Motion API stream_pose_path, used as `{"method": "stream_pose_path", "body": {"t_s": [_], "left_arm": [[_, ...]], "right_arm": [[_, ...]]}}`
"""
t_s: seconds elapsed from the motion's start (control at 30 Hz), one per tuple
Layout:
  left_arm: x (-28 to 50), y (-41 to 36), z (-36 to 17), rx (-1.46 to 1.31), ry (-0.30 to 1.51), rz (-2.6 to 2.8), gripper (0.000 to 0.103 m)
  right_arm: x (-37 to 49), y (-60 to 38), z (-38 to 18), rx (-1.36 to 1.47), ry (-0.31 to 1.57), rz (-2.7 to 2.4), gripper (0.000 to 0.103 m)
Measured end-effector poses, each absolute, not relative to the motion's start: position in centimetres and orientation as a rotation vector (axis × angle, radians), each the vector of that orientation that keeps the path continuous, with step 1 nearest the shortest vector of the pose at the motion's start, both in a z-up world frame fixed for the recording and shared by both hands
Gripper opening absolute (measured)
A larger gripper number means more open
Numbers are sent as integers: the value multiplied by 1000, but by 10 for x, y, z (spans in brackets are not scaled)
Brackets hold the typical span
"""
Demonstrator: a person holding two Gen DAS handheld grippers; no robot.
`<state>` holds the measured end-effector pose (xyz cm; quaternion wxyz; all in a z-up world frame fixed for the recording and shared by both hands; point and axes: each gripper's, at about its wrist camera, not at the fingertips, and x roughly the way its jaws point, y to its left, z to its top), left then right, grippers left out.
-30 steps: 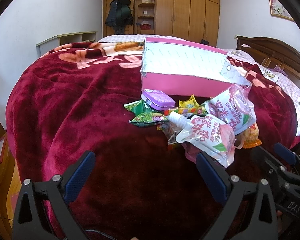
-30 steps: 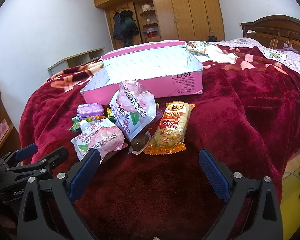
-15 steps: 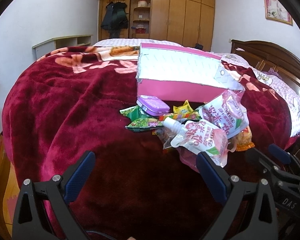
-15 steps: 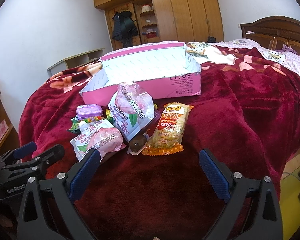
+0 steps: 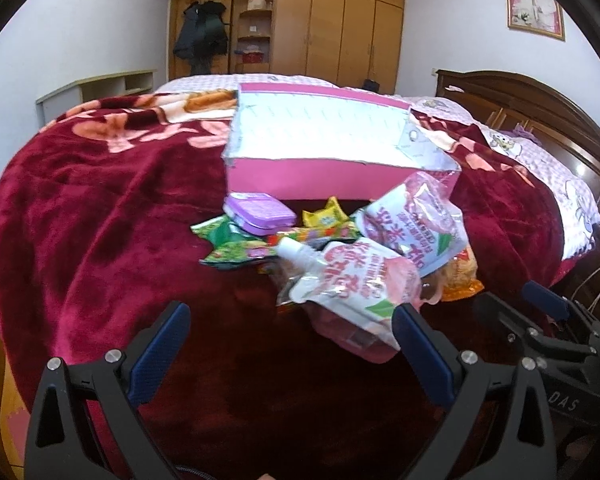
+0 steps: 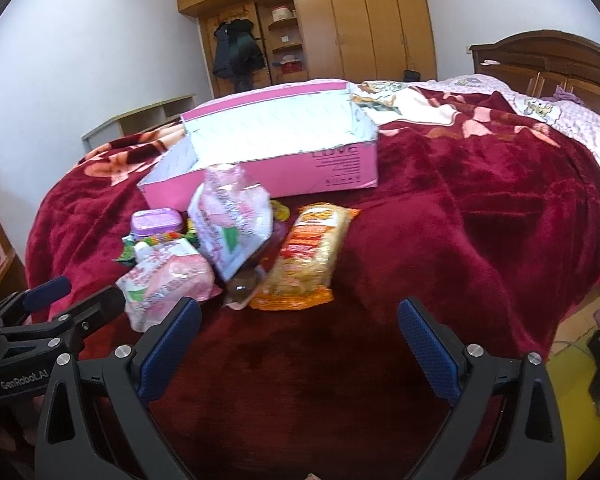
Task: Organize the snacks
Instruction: 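Grasp the pink juice pouch with the left tool while the right tool grasps the rice cracker bar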
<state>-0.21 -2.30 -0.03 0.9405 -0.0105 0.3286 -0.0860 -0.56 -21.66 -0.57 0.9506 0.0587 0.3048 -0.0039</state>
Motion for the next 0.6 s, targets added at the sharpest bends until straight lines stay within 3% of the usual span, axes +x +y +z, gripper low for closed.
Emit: {"method": "stream_pose_path", "body": {"t_s": [0.6], "left_arm": [[40,-69,-12,-10,724,-164,102]], "right_arm": [[-3,-243,-15,169,633,10,101]]}}
